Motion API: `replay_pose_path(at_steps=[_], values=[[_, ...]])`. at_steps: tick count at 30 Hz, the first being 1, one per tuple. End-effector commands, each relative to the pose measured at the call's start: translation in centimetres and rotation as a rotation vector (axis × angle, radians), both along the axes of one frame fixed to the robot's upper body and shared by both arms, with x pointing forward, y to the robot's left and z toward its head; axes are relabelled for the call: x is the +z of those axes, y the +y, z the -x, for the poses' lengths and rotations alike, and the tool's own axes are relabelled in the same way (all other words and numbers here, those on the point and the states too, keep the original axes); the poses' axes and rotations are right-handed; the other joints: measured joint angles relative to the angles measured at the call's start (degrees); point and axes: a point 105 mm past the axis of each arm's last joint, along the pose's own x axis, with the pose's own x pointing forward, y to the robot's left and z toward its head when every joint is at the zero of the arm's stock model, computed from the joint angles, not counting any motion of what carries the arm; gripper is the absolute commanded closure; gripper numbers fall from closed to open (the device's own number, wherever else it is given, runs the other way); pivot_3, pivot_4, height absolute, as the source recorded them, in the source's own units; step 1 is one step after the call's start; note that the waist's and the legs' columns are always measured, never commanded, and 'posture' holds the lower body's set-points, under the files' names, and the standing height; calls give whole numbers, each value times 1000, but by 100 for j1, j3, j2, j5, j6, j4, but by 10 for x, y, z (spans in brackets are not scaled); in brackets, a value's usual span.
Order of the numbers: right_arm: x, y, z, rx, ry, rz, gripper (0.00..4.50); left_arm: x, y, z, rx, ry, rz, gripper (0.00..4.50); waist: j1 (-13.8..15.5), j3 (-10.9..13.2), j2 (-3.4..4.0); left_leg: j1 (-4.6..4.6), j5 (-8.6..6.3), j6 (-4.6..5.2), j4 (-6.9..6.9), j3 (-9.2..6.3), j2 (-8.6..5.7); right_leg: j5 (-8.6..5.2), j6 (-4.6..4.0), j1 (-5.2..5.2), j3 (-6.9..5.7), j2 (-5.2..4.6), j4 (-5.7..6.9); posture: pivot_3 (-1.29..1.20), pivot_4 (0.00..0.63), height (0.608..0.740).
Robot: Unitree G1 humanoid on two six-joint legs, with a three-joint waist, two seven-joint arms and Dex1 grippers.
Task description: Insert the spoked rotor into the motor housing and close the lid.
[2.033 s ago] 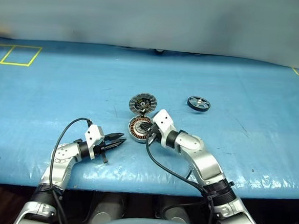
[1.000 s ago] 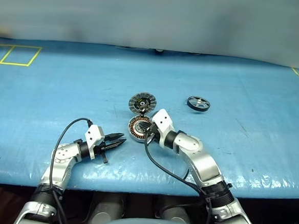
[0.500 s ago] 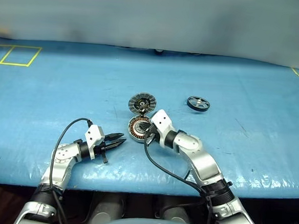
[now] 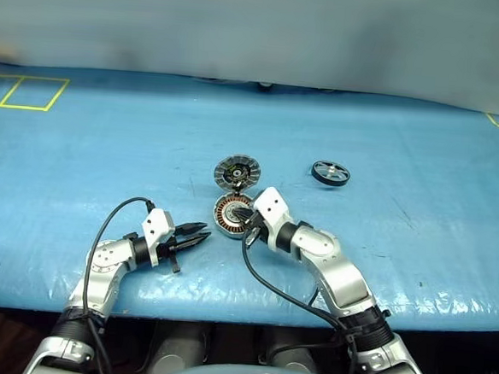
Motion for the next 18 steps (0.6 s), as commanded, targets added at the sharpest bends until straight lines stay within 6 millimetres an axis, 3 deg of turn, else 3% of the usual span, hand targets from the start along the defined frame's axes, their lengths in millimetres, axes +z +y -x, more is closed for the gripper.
replay_pose_path(at_steps=[1,5,18], values=[[12,7,2,29,-35,-23,4473,6,-3,0,-12,-27,10,3586,0,0,0,0,0,0,0,0,0,0,0,0,0,0,0,0,150,740],[21,8,-1,27,-66,-32,4473,6,-3,0,-13,-27,9,3586,0,0,0,-2,0,0,0,0,0,0,0,-3,0,0,0,0,150,740],[22,12,-3,39,-71,-31,4473,5,-3,0,-12,-24,9,3586,5,0,0,-4,0,0,1,0,0,0,0,-5,0,0,1,0,150,740]])
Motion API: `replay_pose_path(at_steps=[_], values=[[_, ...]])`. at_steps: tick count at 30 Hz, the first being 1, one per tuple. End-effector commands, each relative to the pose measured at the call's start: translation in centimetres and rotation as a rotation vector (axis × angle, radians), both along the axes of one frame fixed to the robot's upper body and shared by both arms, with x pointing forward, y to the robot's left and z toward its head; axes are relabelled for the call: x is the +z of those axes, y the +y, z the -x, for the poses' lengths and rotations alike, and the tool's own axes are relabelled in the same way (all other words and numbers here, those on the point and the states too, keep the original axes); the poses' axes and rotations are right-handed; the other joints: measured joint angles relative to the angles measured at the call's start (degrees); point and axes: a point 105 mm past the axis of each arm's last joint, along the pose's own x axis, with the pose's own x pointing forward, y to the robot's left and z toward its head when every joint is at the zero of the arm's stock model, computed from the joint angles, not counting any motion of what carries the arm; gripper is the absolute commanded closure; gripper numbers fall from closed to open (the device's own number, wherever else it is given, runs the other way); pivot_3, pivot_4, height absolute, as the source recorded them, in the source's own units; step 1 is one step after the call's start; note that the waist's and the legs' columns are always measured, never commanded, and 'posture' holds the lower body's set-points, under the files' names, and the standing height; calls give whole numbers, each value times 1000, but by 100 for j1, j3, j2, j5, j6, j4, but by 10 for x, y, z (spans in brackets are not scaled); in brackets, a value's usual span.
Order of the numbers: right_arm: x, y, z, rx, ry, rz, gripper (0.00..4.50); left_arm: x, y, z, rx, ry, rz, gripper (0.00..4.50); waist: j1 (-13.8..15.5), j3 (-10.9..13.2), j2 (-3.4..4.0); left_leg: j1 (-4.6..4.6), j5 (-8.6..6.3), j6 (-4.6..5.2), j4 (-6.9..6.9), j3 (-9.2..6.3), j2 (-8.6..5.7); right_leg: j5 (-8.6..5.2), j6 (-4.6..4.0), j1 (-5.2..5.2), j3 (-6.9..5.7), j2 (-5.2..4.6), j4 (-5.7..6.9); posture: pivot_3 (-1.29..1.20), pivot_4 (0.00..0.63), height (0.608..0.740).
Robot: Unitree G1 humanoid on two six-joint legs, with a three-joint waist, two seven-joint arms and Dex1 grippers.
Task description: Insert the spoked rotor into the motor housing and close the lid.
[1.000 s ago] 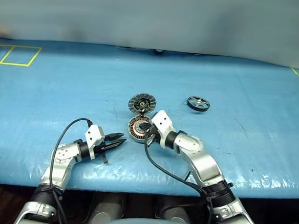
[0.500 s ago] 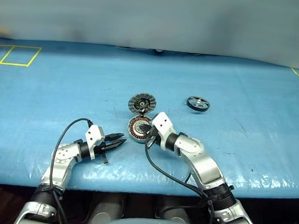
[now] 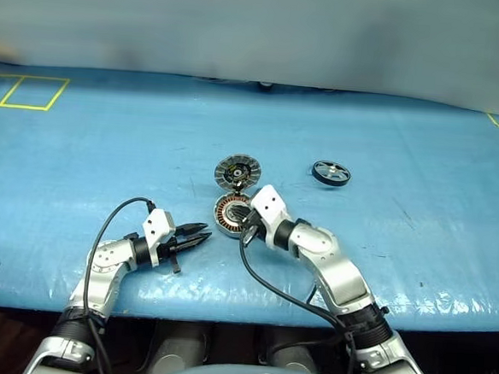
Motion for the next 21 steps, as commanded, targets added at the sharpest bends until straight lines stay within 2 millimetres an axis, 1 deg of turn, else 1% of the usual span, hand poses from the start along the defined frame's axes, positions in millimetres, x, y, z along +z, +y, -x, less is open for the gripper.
replay_pose_path(at_steps=[1,9,13,18,21], values=[[12,6,0,28,-40,-14,4473,6,-2,0,-8,-26,9,3586,-1,0,0,0,0,0,0,0,0,0,0,0,0,0,0,0,150,740],[-8,0,2,16,21,33,4473,7,-2,-1,-8,-30,8,3586,-1,0,0,1,0,0,0,1,0,0,0,1,0,0,0,0,150,740],[-13,-3,1,2,32,49,4473,7,-2,-1,-10,-29,8,3586,-2,0,0,1,0,0,1,1,0,0,0,2,0,0,0,0,150,740],[-19,-11,-4,-52,41,87,4473,6,-2,0,-13,-23,9,3586,1,0,0,2,0,0,1,1,0,0,0,3,0,0,0,0,150,740],[-16,-8,1,-34,51,55,4473,5,-3,1,-14,-21,11,3586,8,-1,-1,3,0,0,3,0,0,0,1,6,0,0,0,0,150,740]])
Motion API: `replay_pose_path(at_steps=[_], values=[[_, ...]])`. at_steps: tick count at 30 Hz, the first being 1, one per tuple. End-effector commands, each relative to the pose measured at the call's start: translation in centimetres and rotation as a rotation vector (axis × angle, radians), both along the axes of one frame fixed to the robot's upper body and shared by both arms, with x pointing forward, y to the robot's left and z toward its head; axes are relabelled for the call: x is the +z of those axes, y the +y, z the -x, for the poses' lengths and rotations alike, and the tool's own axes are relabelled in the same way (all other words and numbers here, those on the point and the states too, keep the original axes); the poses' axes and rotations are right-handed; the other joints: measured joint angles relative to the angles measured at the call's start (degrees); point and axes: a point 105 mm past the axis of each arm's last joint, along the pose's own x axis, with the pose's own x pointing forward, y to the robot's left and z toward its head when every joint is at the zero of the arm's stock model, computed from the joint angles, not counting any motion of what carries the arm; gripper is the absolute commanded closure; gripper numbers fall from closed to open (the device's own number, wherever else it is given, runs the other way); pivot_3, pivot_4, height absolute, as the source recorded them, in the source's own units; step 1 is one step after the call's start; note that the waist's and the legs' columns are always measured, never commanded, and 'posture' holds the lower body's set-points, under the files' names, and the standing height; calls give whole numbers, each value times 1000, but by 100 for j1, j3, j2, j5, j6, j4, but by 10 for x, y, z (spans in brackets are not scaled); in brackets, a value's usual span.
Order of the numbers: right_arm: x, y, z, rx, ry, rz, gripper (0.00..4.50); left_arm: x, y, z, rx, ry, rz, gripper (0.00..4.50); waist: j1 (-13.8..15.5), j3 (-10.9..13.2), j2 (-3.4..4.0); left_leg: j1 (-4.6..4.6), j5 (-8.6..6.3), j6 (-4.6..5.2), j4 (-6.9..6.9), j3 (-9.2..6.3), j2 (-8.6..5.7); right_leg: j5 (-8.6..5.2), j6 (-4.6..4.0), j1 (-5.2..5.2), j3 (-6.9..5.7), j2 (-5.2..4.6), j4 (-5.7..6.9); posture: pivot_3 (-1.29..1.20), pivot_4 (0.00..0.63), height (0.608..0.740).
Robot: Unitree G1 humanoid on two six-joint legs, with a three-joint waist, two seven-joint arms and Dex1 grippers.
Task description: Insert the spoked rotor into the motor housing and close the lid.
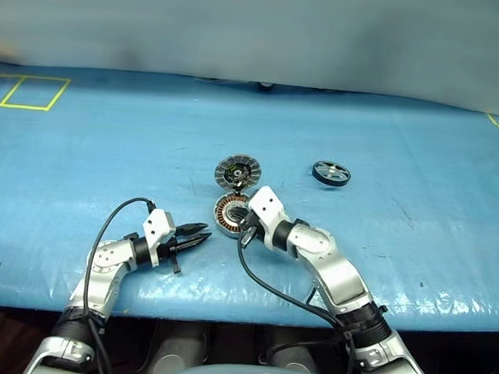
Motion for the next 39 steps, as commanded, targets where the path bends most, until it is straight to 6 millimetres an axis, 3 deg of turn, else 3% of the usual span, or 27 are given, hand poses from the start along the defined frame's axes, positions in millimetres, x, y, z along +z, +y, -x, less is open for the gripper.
replay_pose_path(at_steps=[1,10,21,39], values=[[-3,-3,3,-13,33,-19,4473,6,-3,1,-13,-22,12,3586,4,0,0,0,0,0,1,0,0,0,0,1,0,0,0,0,150,740],[27,-7,1,-38,-28,-119,4473,5,-4,1,-15,-18,13,3586,-1,1,0,-5,0,0,-1,0,0,0,1,-6,0,0,-1,0,150,740],[14,-10,-2,-64,2,-88,4473,5,-5,0,-19,-18,13,3586,-2,1,1,-5,0,0,-3,0,0,0,0,-6,0,0,-2,0,150,740],[15,-2,-6,-50,0,-89,4473,3,-4,2,-17,-11,7,3586,-3,1,1,-4,0,0,-3,0,0,0,1,-6,0,0,-2,0,150,740]])
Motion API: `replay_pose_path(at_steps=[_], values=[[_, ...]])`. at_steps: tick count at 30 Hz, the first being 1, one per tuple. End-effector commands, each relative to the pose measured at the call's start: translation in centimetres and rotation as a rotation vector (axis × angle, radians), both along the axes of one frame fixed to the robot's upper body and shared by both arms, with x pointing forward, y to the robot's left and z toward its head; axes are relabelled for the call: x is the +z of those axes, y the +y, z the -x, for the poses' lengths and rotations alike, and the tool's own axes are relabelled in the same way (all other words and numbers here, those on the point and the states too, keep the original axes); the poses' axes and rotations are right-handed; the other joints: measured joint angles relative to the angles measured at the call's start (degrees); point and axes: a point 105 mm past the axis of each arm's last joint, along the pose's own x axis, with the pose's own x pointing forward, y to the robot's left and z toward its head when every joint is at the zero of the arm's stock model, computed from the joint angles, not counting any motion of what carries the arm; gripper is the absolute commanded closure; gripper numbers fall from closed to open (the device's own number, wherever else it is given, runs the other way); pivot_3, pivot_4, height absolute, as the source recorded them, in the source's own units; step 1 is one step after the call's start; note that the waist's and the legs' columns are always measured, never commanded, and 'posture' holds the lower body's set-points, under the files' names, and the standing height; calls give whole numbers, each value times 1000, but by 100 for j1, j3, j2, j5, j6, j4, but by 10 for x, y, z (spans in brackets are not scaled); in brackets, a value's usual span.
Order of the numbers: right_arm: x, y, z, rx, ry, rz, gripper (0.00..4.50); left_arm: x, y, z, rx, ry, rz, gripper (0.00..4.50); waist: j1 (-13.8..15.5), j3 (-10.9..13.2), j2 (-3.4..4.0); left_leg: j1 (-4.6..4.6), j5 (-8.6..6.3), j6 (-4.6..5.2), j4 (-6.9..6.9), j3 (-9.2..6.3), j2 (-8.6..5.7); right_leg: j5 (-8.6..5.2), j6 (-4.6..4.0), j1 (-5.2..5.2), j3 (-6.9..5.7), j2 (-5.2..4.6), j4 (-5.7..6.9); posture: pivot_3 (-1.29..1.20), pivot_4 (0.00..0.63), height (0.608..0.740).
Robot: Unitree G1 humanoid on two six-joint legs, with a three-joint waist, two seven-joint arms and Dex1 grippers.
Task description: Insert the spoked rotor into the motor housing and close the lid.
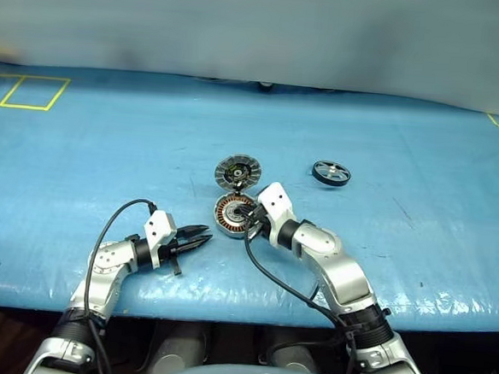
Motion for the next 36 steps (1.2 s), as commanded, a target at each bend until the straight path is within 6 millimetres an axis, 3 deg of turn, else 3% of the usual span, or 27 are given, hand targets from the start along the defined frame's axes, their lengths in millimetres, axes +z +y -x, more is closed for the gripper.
replay_pose_path(at_steps=[1,25,36], values=[[11,7,-1,25,-45,-14,4473,6,-3,0,-11,-22,8,3586,0,0,0,0,0,0,0,0,0,0,0,0,0,0,0,0,150,740],[-14,2,4,51,-42,169,4473,7,-2,-1,-5,-26,7,3586,-2,-1,-1,4,0,-1,1,0,0,0,0,5,0,0,1,0,150,740],[-14,2,4,77,-83,248,4473,7,-2,0,-6,-23,5,3586,0,-2,-2,6,0,-1,2,0,1,0,0,6,-1,0,1,0,150,740]])
